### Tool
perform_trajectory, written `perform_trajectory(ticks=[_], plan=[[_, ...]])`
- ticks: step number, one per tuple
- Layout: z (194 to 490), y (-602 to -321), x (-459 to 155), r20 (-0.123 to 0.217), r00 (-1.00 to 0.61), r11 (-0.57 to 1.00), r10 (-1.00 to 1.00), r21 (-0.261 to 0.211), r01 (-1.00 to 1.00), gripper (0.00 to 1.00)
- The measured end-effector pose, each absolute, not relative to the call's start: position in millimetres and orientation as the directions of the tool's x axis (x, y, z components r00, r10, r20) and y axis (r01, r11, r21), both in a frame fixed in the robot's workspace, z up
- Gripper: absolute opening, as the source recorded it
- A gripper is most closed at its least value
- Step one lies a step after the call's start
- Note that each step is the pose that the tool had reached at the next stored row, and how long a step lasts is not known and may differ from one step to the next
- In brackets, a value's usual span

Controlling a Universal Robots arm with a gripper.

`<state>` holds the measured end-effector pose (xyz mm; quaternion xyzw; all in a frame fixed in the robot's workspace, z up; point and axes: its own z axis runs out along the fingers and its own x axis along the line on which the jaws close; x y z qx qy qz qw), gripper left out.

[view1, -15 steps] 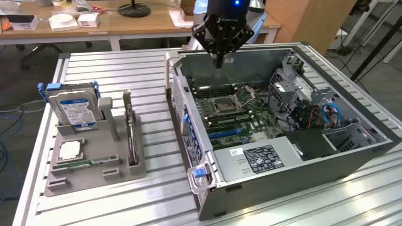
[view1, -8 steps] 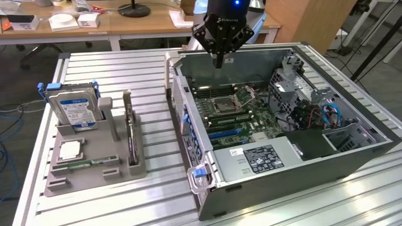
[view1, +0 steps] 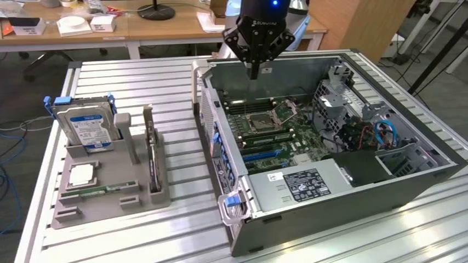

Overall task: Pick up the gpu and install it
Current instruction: 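Reach for the gpu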

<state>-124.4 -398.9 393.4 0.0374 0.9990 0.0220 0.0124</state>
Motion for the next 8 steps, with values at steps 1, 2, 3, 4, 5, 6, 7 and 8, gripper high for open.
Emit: perform_trajectory(ticks=[1, 2, 3, 4, 5, 6, 7, 8], plan=[[393.4, -398.9, -125.9, -0.023, -0.997, 0.996, 0.075, 0.045, 0.074, 0.11], [393.3, -398.9, -127.5, -0.023, -0.997, 0.996, 0.075, 0.045, 0.074, 0.11], [393.3, -398.9, -129.0, -0.023, -0.997, 0.996, 0.075, 0.045, 0.074, 0.11], [393.3, -398.8, -130.5, -0.023, -0.997, 0.996, 0.075, 0.045, 0.074, 0.11], [393.3, -398.8, -131.8, -0.023, -0.997, 0.996, 0.075, 0.045, 0.074, 0.11], [393.3, -398.8, -133.0, -0.023, -0.997, 0.996, 0.075, 0.045, 0.074, 0.11], [393.3, -398.9, -134.3, -0.023, -0.997, 0.996, 0.075, 0.045, 0.074, 0.11], [393.3, -398.9, -135.6, -0.023, -0.997, 0.996, 0.075, 0.045, 0.074, 0.11]])
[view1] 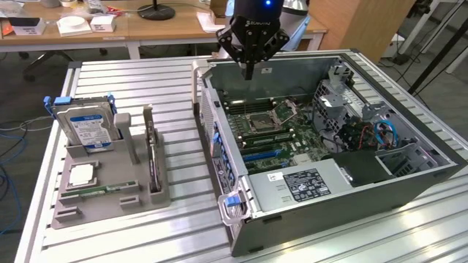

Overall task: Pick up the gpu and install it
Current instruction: 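Reach for the gpu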

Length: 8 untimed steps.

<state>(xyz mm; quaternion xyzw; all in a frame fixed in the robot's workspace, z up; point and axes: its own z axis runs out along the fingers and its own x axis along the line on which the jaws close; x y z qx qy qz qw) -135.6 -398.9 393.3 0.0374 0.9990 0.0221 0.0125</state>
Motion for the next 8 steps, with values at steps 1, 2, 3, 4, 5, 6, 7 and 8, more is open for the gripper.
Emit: perform_trajectory(ticks=[1, 2, 3, 4, 5, 6, 7, 8], plan=[[393.3, -398.8, -137.0, -0.023, -0.997, 0.996, 0.075, 0.045, 0.074, 0.11], [393.3, -398.8, -138.4, -0.023, -0.997, 0.996, 0.075, 0.045, 0.074, 0.11], [393.3, -398.9, -139.7, -0.023, -0.997, 0.996, 0.075, 0.045, 0.074, 0.11], [393.3, -398.9, -141.3, -0.023, -0.997, 0.996, 0.075, 0.045, 0.074, 0.11], [393.3, -398.9, -143.0, -0.023, -0.997, 0.996, 0.075, 0.045, 0.074, 0.11], [393.3, -398.9, -144.9, -0.023, -0.997, 0.996, 0.075, 0.045, 0.074, 0.11], [393.2, -398.9, -146.7, -0.023, -0.997, 0.996, 0.075, 0.045, 0.074, 0.11], [393.3, -398.9, -148.4, -0.023, -0.997, 0.996, 0.075, 0.045, 0.074, 0.11]])
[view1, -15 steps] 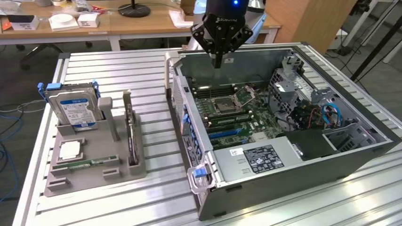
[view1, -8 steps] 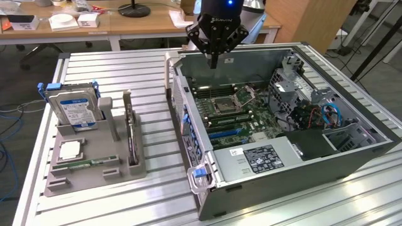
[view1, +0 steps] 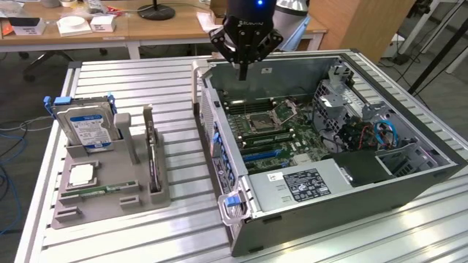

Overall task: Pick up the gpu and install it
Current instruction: 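Reach for the gpu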

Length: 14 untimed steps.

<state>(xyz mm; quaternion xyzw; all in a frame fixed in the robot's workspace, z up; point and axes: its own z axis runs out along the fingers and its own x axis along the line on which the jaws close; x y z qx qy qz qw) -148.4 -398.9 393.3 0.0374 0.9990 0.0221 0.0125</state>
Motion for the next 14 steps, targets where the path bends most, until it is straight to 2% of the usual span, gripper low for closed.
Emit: perform_trajectory(ticks=[14], plan=[[393.2, -400.4, -187.2, -0.024, -0.997, 0.996, 0.075, 0.045, 0.074, 0.11]])
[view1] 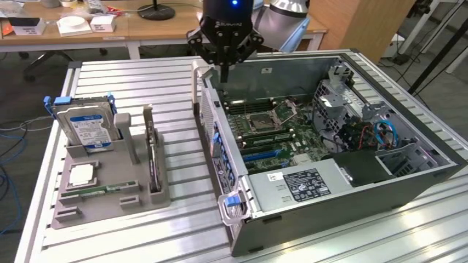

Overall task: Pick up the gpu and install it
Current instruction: 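Reach for the gpu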

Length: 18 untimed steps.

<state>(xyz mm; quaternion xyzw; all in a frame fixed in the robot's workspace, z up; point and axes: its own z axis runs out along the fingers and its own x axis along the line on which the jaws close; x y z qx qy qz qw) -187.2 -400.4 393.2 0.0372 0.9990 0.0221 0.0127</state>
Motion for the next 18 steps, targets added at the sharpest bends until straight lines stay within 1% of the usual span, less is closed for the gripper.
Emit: perform_trajectory(ticks=[18], plan=[[393.2, -401.0, -239.7, -0.024, -0.997, 0.996, 0.075, 0.045, 0.074, 0.11]])
